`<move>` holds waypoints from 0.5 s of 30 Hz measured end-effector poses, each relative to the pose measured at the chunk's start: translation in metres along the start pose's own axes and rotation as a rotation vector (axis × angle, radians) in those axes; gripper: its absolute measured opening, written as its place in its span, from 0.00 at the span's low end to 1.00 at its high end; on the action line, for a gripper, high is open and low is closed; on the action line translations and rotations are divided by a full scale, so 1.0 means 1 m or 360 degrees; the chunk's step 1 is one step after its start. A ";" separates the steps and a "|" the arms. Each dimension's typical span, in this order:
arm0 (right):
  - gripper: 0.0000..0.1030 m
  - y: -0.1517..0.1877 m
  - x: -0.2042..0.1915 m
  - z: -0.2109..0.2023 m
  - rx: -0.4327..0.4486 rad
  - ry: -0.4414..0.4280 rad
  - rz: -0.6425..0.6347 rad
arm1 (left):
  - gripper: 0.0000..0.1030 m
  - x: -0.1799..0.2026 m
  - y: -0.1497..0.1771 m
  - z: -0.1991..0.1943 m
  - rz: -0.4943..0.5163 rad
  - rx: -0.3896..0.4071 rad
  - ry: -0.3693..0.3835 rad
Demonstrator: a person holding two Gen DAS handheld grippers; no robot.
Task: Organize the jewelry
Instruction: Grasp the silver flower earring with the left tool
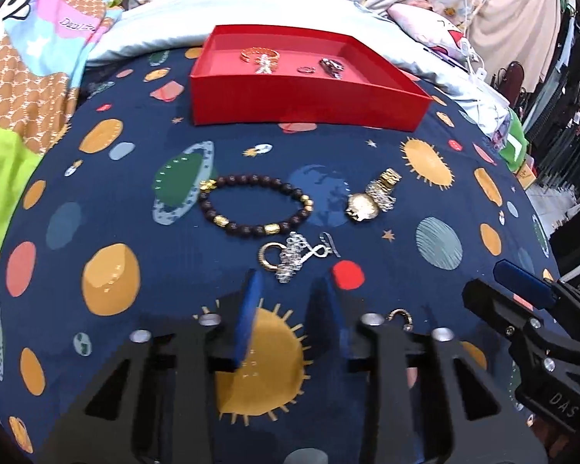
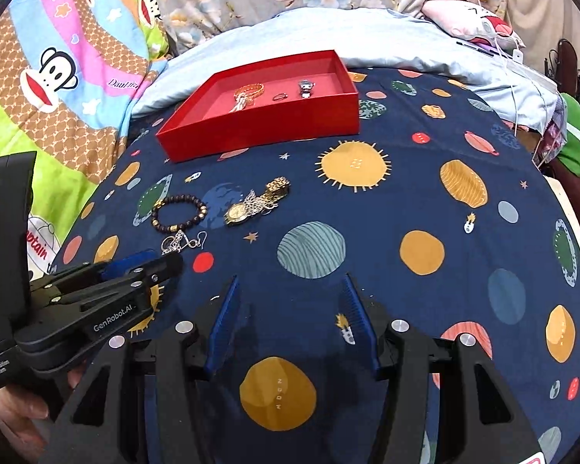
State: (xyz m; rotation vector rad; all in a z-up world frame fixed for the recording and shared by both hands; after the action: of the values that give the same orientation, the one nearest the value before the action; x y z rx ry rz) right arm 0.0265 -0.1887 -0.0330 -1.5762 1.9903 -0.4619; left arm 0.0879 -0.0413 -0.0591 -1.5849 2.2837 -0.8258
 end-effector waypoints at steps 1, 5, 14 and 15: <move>0.52 0.000 0.001 0.000 0.0000 -0.0002 0.0006 | 0.22 0.000 0.000 0.000 -0.0005 0.0002 -0.0007; 0.52 -0.001 0.003 0.002 -0.0006 -0.0007 0.0014 | 0.05 0.000 -0.001 0.002 -0.0007 -0.0009 0.0032; 0.51 -0.002 0.006 0.003 -0.0005 -0.0007 0.0023 | 0.00 0.004 -0.001 -0.006 0.0020 0.0029 0.0079; 0.51 -0.003 0.007 0.003 -0.0004 -0.0006 0.0023 | 0.00 0.004 -0.001 -0.008 0.0016 0.0036 0.0081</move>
State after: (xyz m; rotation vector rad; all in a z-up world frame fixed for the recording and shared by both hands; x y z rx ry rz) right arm 0.0292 -0.1956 -0.0352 -1.5617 1.9988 -0.4504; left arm 0.0835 -0.0426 -0.0511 -1.5590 2.3069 -0.8965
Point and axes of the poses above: each gripper's, at about its wrist camera, not at the fingertips, and z roughly the way its jaws point, x to its right, y to its underside, the point moved 1 cm from there along z, roughly the way its jaws point, and after that the axes turned 6 degrees about z, right-handed, at the moved point
